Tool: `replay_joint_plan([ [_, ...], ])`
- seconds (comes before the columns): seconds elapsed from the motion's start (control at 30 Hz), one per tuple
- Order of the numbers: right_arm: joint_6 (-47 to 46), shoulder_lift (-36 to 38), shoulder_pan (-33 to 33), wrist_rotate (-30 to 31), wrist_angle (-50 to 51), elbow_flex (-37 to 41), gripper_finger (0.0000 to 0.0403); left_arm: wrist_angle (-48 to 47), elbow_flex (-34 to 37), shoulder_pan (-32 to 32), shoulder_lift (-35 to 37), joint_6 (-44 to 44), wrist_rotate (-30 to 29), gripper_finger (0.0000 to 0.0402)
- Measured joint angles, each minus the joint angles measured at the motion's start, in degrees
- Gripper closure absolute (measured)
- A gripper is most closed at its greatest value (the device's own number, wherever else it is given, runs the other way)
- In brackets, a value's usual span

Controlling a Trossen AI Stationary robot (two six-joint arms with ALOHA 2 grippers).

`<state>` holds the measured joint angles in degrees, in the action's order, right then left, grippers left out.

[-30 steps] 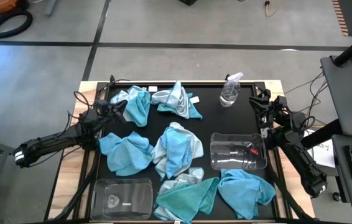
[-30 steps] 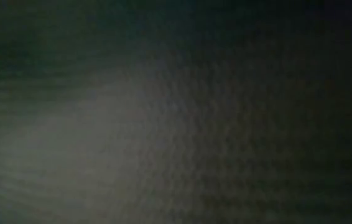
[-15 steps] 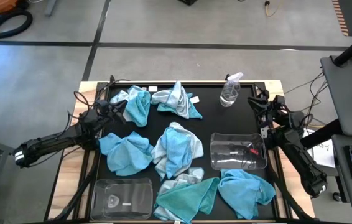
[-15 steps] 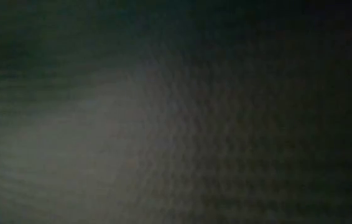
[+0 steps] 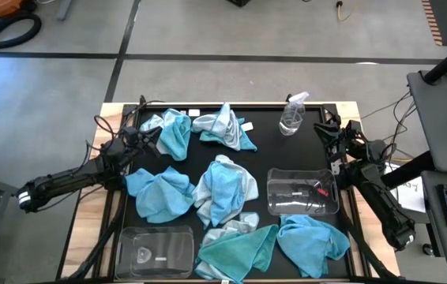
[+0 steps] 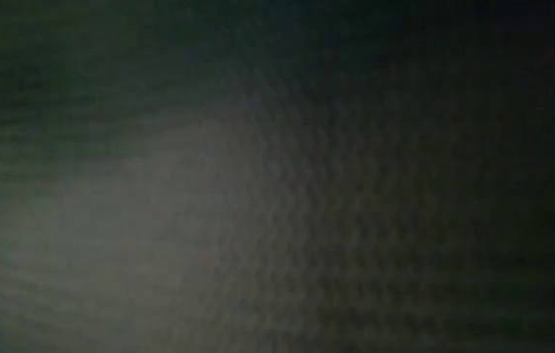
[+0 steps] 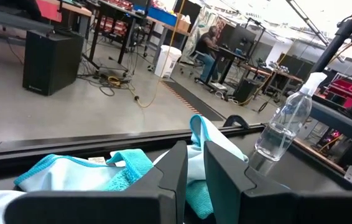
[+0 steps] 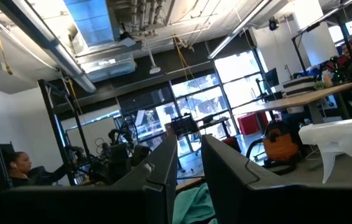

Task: Sort microfiber towel by color & place in baskets
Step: Put the blue towel into the bottom transparent bin

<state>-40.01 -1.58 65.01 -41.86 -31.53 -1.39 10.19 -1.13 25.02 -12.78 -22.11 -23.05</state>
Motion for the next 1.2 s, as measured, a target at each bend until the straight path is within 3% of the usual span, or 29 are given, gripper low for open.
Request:
replay_joint_plan([
  [0.27, 0.04, 0.00, 0.01, 0.00, 0.00, 0.01, 0.0335, -0.05, 0.00, 0.00, 0.00, -7.83, 0.06, 0.0363],
  [0.57, 0.11, 0.00, 0.00, 0.00, 0.00, 0.00, 0.0335, -0.08, 0.00, 0.00, -1.58, -7.25, 0.06, 0.0363],
  [1.2, 0.12, 0.00, 0.00, 0.00, 0.00, 0.01, 0.0335, 0.23, 0.00, 0.00, -6.38, -14.38, 0.19, 0.0363],
])
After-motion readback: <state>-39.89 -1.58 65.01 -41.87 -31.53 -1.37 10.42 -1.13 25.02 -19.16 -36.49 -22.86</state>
